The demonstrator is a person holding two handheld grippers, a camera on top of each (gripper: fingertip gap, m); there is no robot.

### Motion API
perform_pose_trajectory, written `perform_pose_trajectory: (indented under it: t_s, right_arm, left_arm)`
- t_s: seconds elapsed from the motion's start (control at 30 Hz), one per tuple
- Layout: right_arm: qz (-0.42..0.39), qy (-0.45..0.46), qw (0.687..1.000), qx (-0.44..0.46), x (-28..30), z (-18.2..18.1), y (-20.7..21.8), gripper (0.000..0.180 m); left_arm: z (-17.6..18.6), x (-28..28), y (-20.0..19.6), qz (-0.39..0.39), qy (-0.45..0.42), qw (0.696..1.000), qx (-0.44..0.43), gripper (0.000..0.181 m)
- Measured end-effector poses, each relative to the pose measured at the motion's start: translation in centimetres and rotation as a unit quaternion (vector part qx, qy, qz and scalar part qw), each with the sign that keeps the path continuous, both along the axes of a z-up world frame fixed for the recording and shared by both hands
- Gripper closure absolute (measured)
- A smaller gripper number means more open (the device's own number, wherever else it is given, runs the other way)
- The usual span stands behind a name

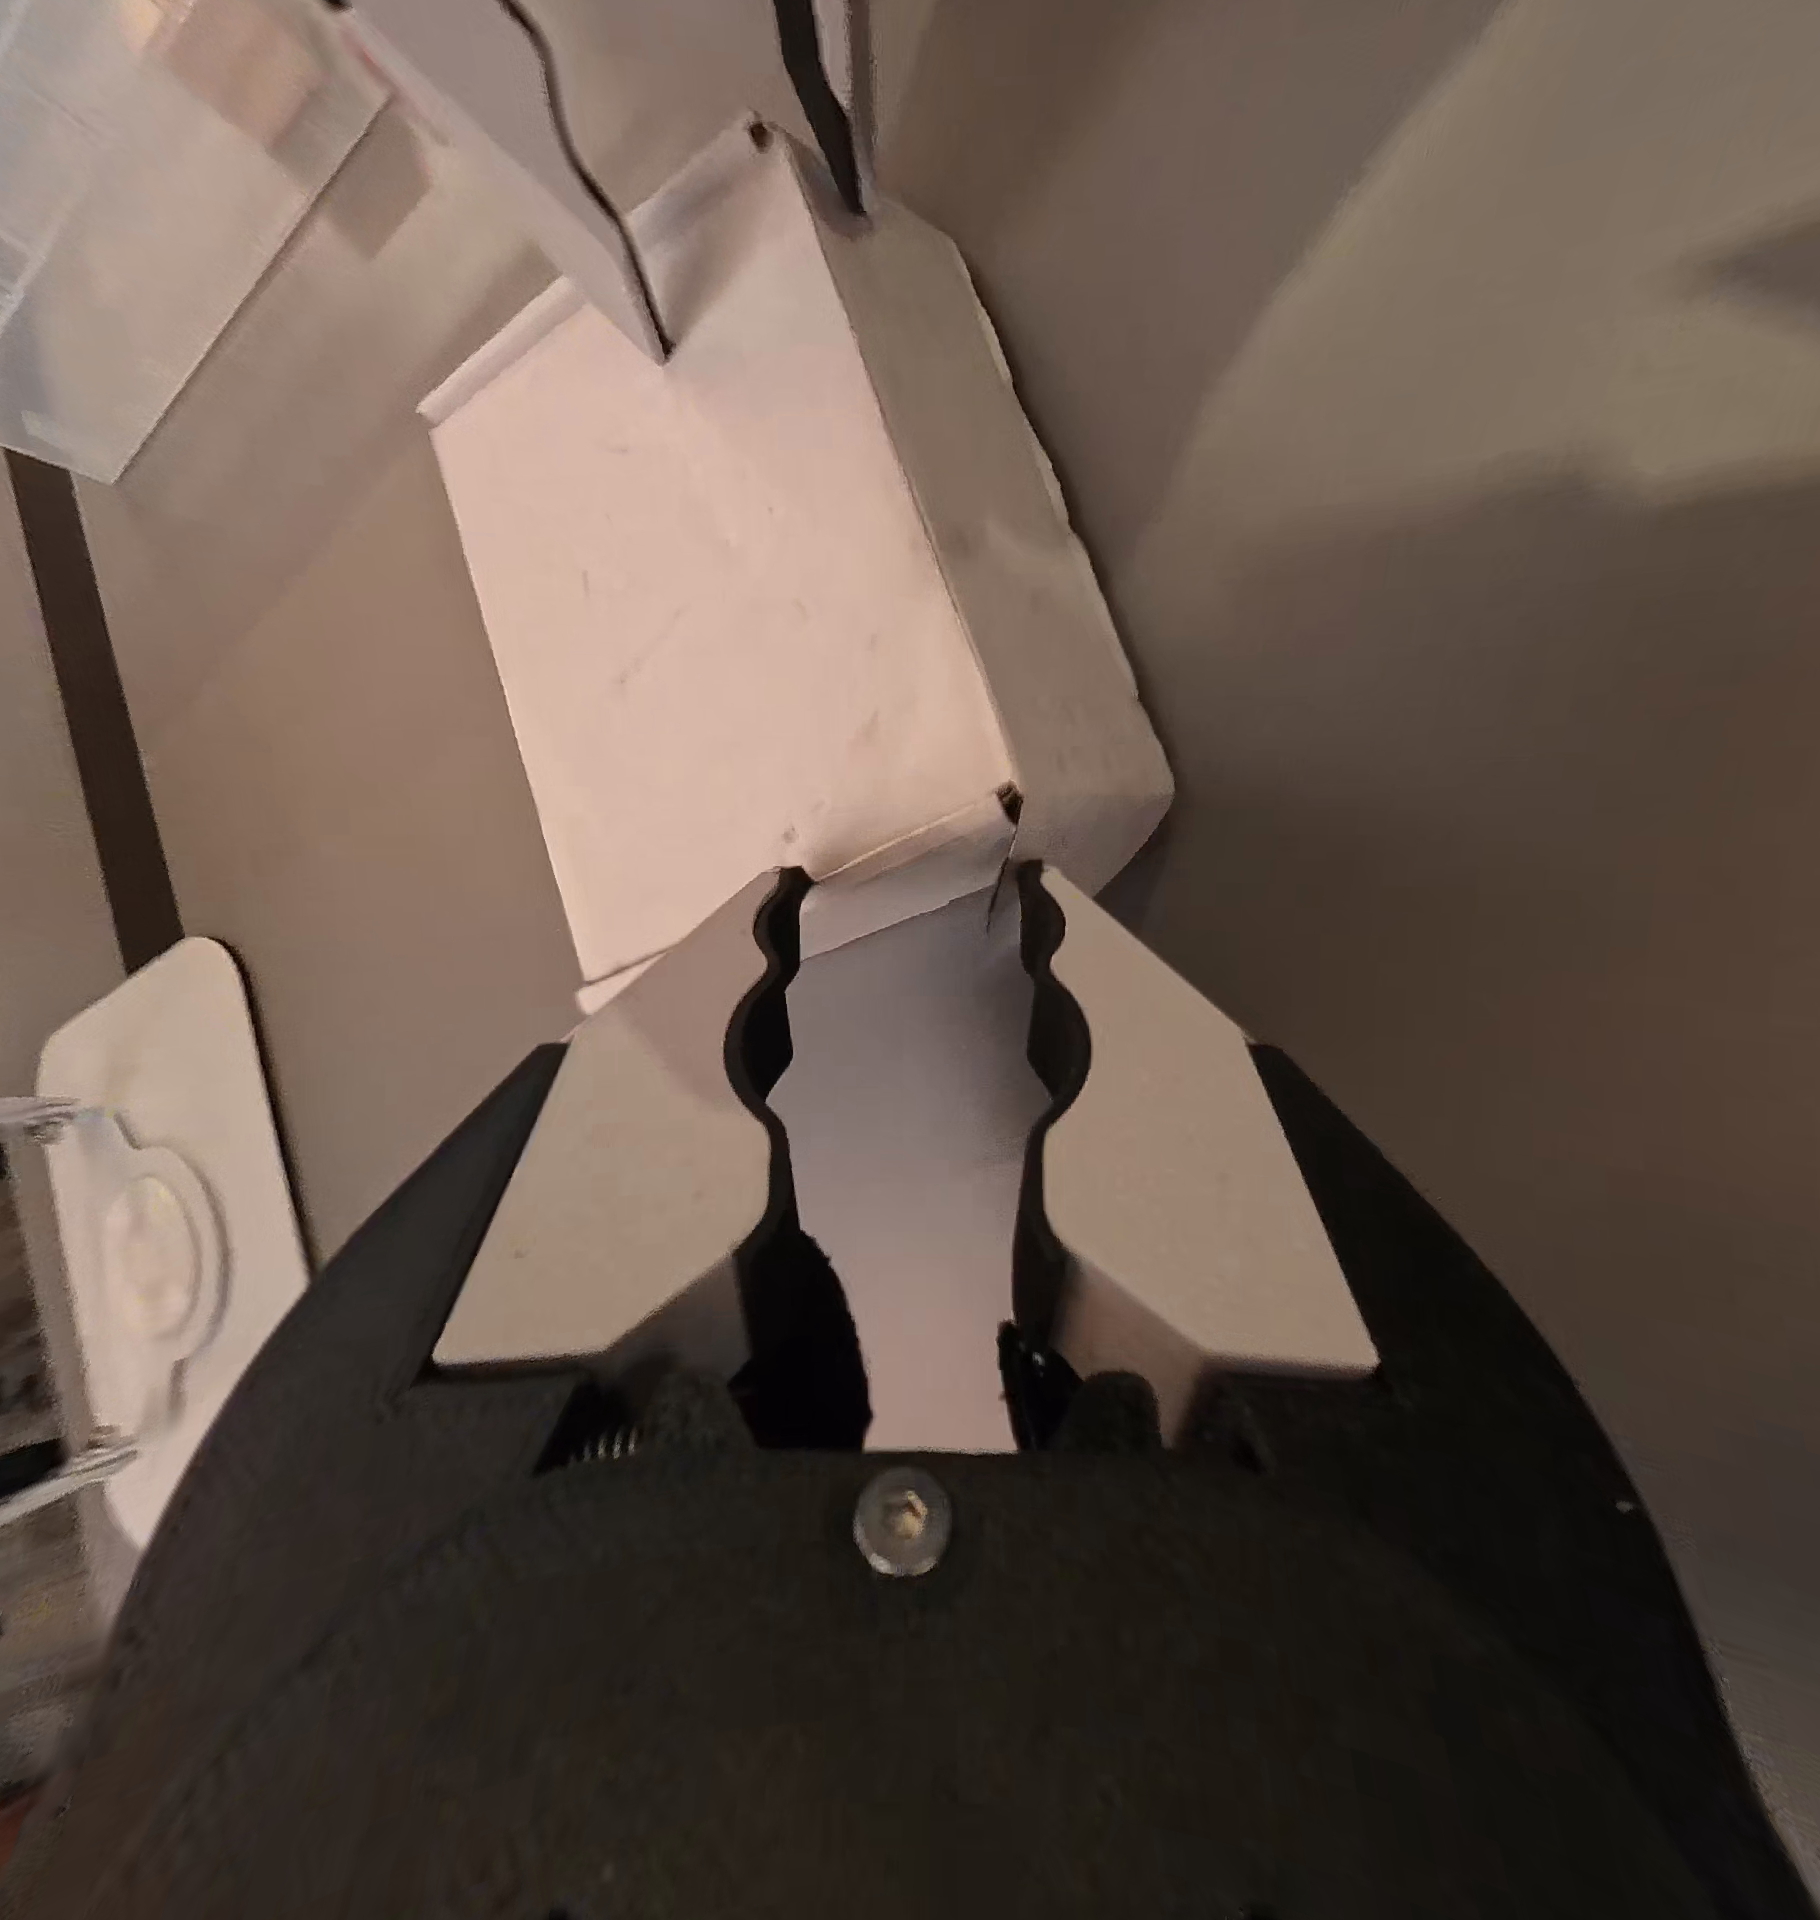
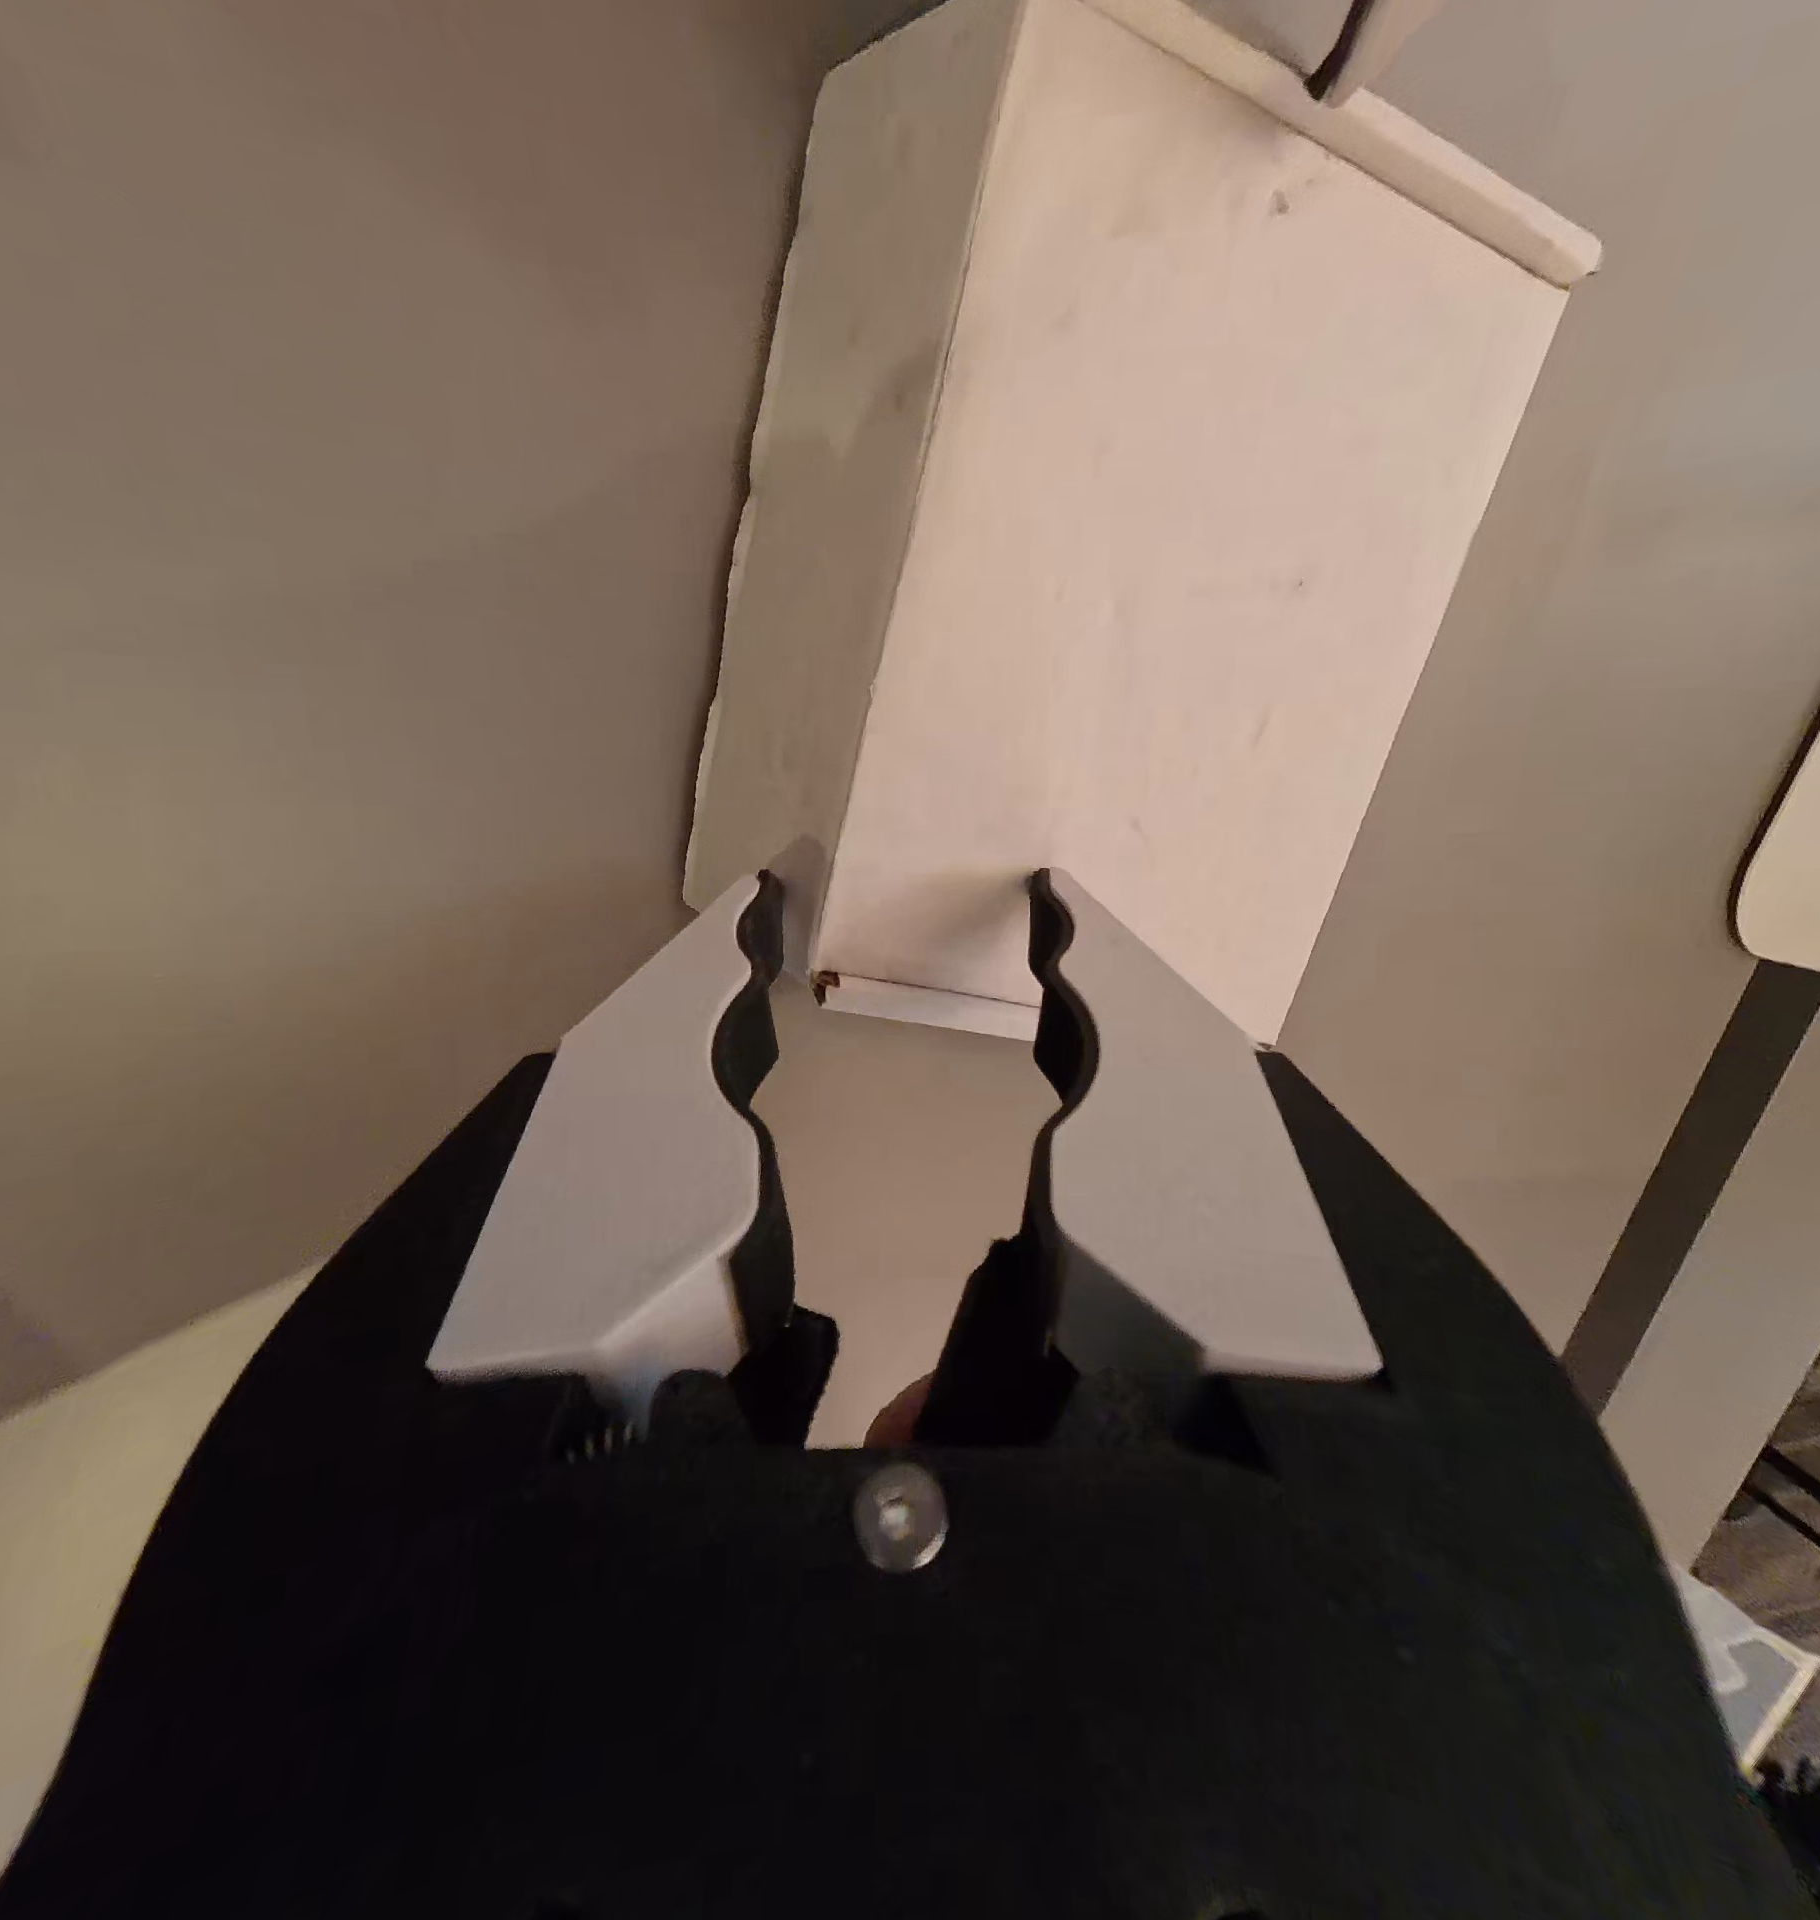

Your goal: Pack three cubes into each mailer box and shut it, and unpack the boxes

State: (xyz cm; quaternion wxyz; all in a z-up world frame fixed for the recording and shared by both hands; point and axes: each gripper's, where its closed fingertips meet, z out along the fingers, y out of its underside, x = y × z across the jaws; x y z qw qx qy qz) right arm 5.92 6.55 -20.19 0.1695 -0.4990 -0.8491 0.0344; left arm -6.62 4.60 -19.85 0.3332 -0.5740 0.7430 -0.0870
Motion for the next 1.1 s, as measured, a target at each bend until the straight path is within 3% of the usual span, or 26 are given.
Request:
perform_pose_trajectory:
  t_s: [0.2, 0.37, 1.1]
  right_arm:
    - [0.018, -0.013, 1.0, -0.009, -0.2, 0.0, 0.2, 0.133]
    - [0.015, -0.006, 1.0, -0.02, -0.3, 0.0, 0.2, 0.134]
    - [0.0, -0.018, 0.997, -0.069, -0.6, 0.0, 0.3, 0.136]
  left_arm:
    - [-1.1, 0.4, 0.4, -0.052, 0.085, 0.992, 0.074, 0.125]
    - [-1.4, 0.8, 0.8, -0.057, 0.065, 0.991, 0.101, 0.124]
    - [-0.8, 1.5, -0.2, 0.016, -0.078, 0.994, -0.077, 0.114]
